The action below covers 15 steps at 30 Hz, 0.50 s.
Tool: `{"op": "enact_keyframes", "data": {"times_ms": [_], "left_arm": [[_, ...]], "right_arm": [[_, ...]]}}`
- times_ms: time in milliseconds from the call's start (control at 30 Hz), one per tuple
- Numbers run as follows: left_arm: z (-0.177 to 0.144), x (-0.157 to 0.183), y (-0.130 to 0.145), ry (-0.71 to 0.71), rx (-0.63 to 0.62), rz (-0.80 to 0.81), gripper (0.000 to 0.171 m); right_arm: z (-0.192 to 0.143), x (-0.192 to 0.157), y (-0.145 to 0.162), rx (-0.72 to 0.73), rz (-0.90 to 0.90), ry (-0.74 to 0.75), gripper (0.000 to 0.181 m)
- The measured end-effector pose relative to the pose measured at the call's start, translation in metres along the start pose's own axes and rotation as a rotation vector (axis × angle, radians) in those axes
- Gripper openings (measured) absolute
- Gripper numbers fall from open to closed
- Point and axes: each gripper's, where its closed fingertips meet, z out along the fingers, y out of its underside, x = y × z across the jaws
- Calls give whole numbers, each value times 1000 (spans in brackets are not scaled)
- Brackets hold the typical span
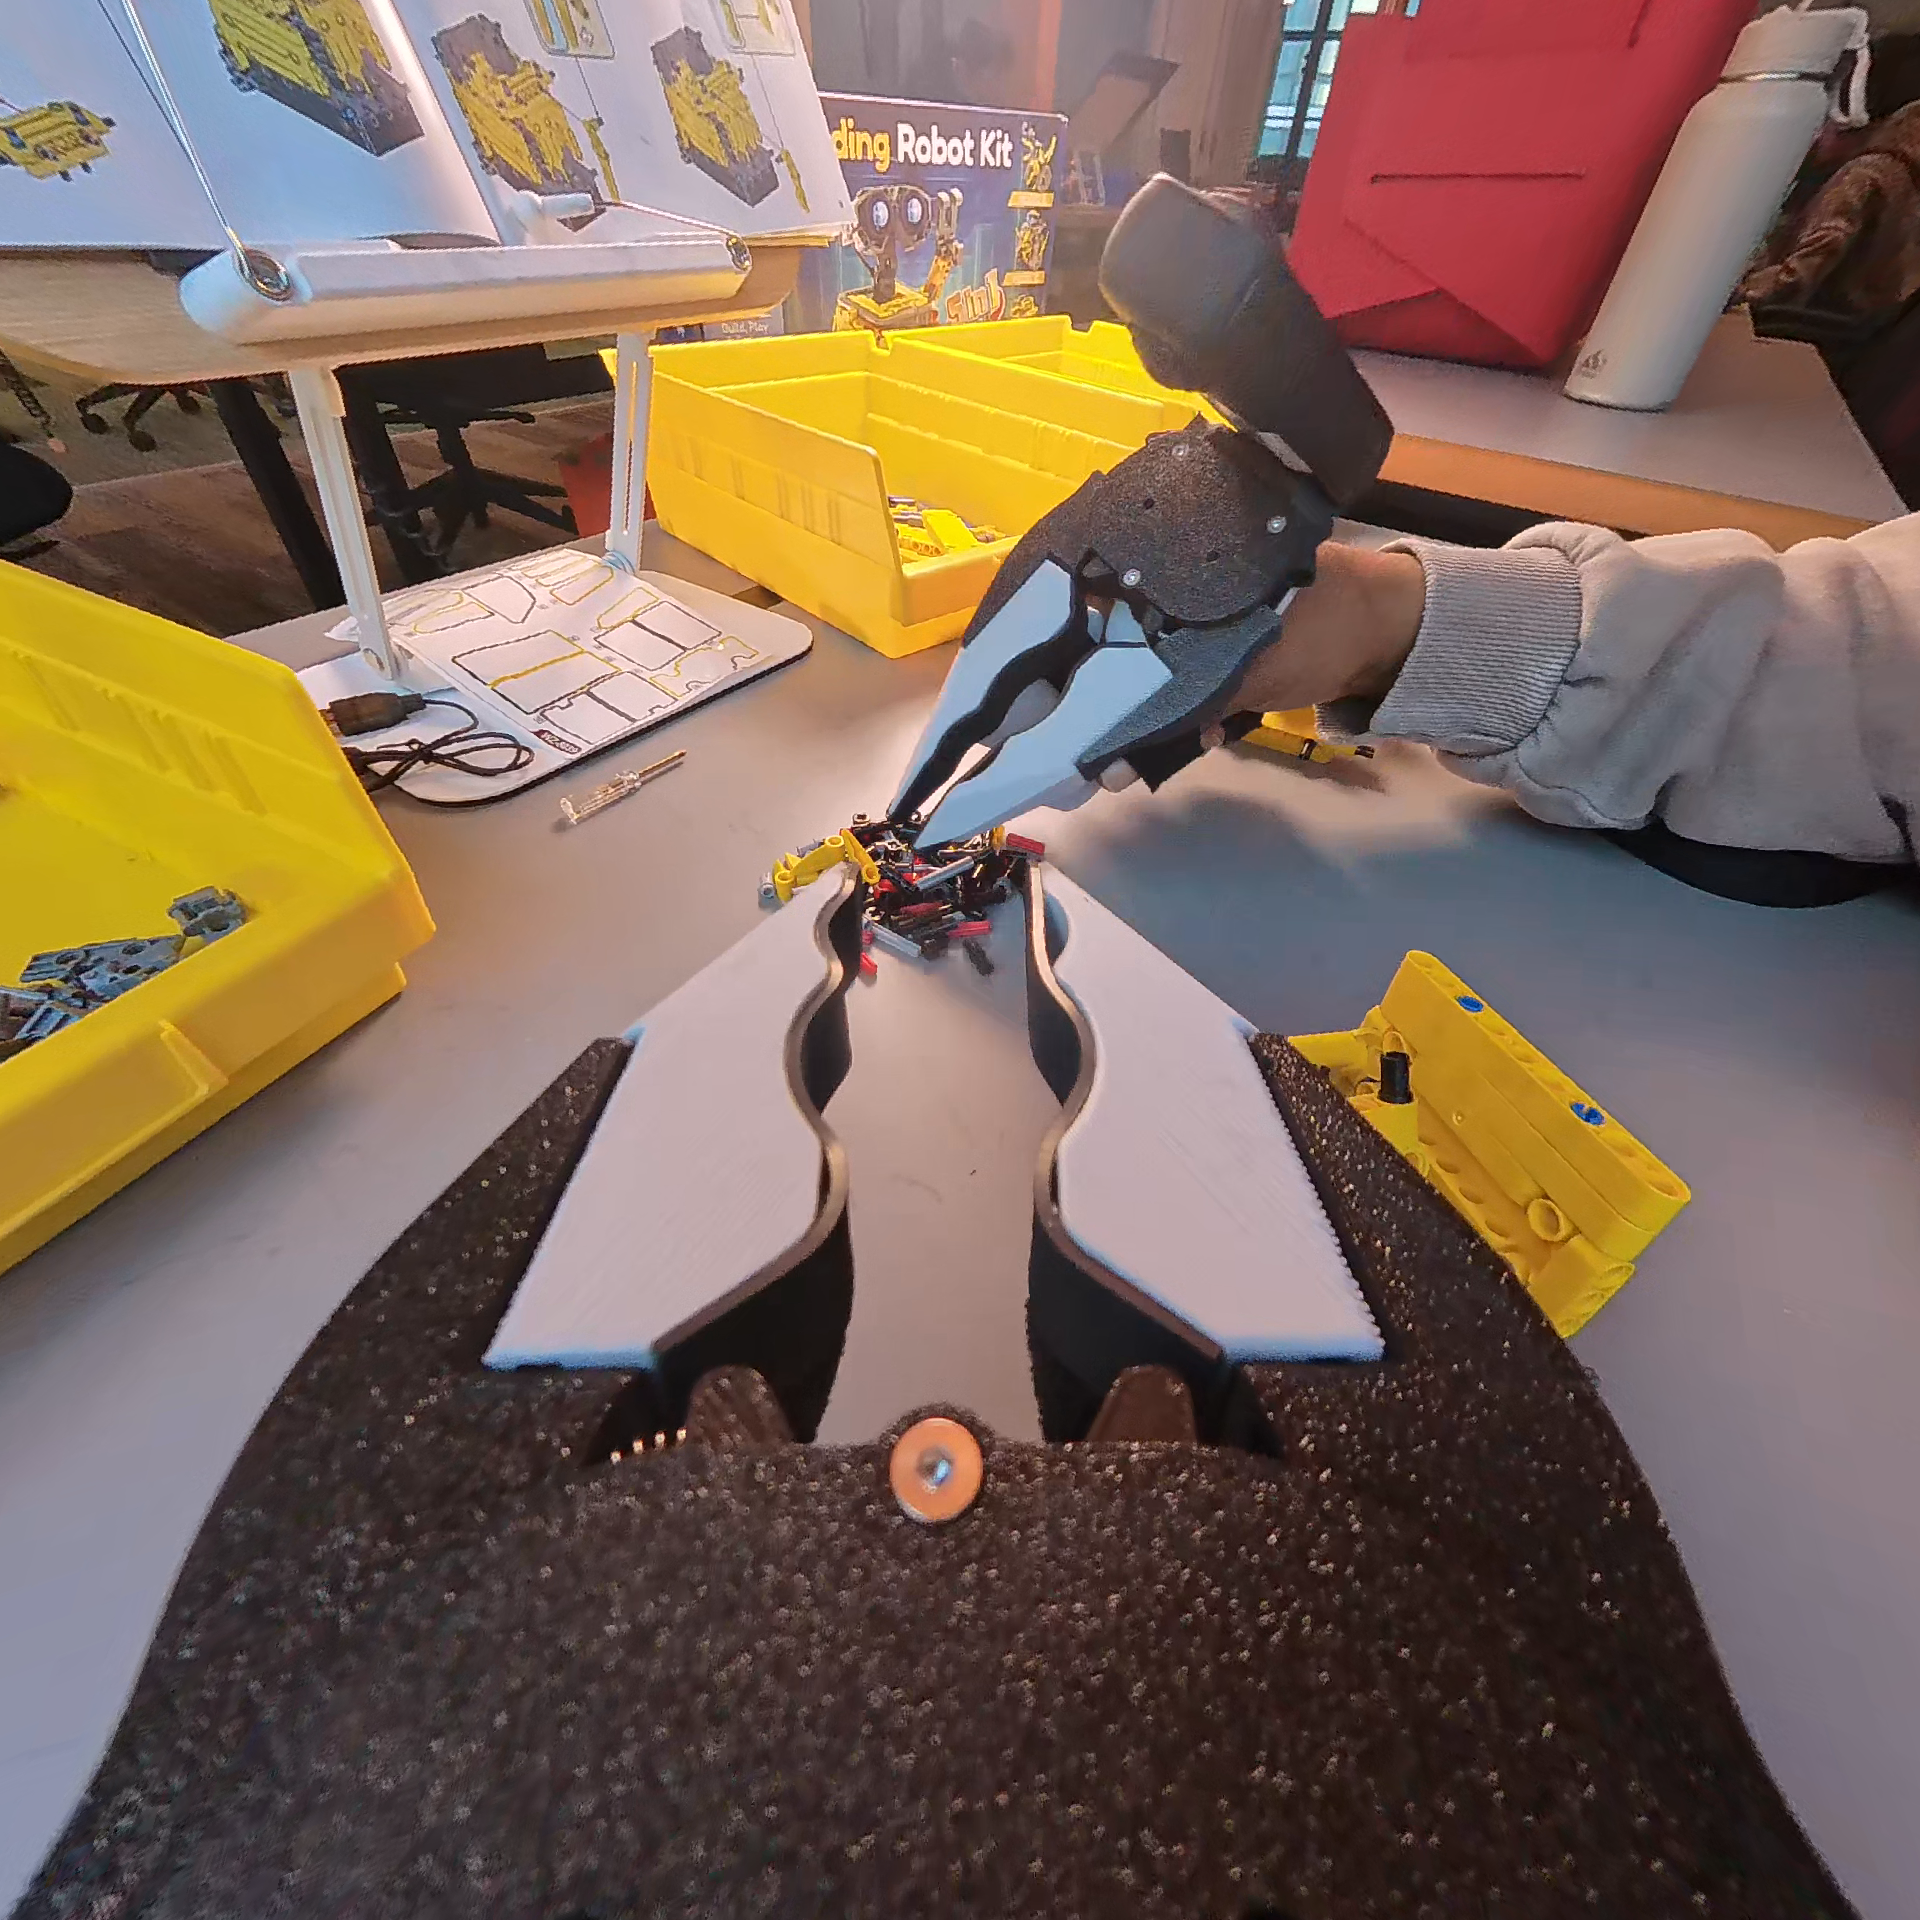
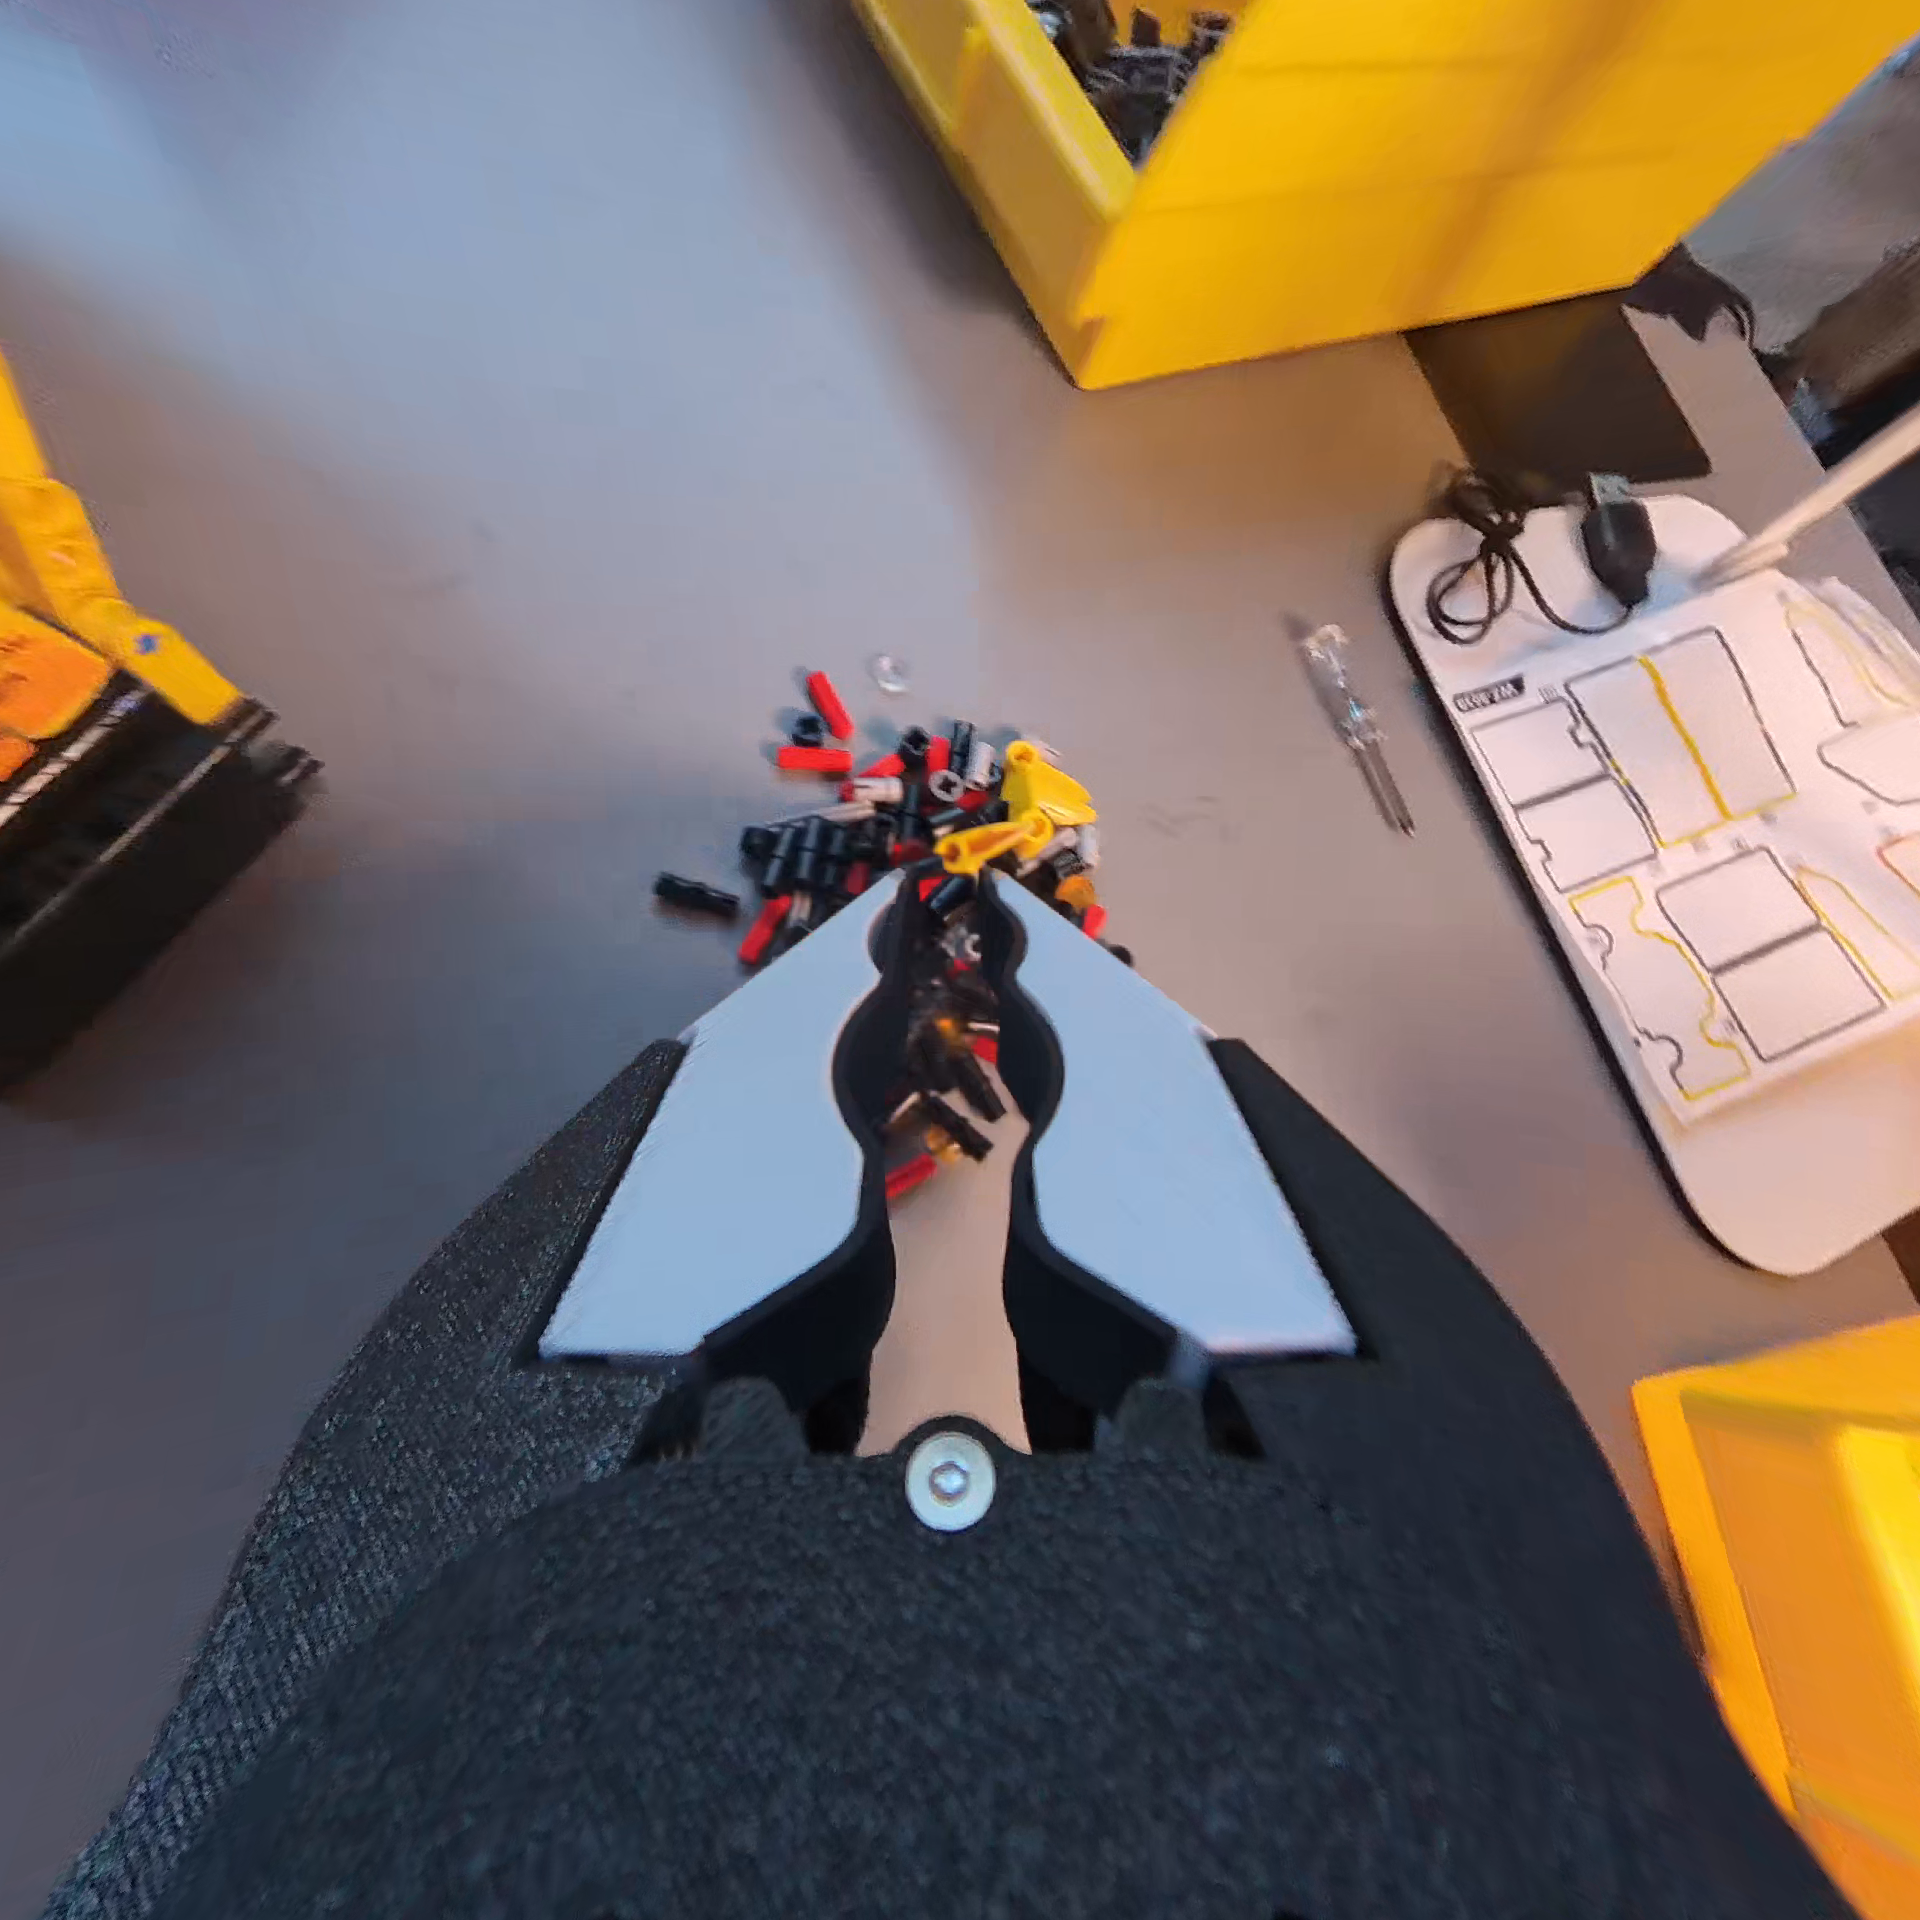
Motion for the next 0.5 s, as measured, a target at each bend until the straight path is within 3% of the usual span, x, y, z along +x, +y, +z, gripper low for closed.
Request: {"op": "enact_keyframes", "data": {"times_ms": [267,400,500], "left_arm": [[0,2,1,15,-9,-17,29],[-2,2,-1,21,3,-30,29],[-6,3,-3,55,3,-60,30]], "right_arm": [[-4,10,-4,51,33,34,17],[-39,22,-46,273,72,71,17],[-75,11,-77,443,67,-14,18]]}}
